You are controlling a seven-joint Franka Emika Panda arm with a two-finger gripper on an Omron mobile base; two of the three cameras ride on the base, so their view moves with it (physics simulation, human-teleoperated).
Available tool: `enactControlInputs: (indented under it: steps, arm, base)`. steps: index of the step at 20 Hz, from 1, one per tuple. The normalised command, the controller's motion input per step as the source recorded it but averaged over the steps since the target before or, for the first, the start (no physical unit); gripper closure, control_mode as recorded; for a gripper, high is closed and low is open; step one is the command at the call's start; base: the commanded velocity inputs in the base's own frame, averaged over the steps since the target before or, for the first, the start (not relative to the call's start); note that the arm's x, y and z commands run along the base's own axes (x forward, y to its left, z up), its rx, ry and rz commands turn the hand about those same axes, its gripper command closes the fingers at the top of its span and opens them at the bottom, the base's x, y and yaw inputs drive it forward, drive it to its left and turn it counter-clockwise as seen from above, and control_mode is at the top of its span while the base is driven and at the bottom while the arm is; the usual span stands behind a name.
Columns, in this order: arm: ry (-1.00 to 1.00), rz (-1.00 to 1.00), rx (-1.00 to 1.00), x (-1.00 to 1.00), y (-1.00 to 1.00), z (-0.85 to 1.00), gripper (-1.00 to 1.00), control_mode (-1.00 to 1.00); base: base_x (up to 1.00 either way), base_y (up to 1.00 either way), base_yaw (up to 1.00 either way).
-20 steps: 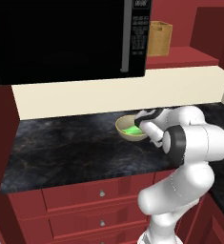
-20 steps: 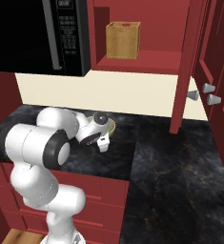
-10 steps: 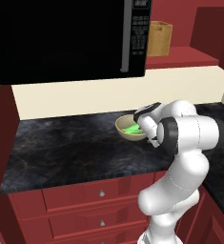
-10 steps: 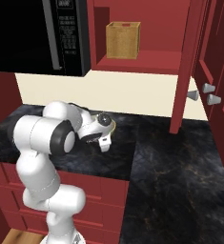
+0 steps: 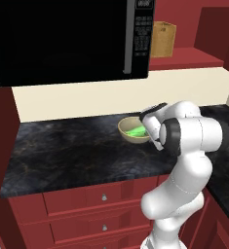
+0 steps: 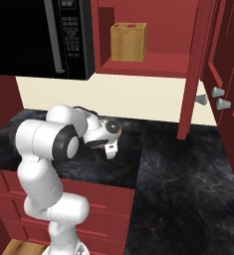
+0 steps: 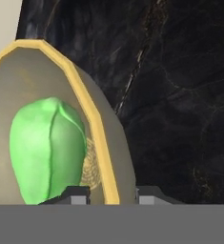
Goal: Pick the corn from the cabinet and place it in the bowl. Then pick the bowl and place it in the sink. Then turn on the sink facuet.
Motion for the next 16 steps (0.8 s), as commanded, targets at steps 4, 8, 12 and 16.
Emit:
enactControlInputs:
  steps: [4,8,12,16]
  arm:
    - [0.00,0.00,0.00,0.00,0.01,0.00,1.00,-1.00]
    - [-0.02,0.02,0.00,-0.02,-0.04,0.02,1.00,-1.00]
    - [-0.14,0.03,-0.01,-0.43,-0.09,0.62,1.00,-1.00]
    - [-0.03,-0.08,-0.02,-0.94,0.00,0.81,1.00,-1.00]
  base:
    - [0.00,0.00,0.00]
    - [0.00,0.00,0.00]
    - [0.00,0.00,0.00]
    - [0.00,0.00,0.00]
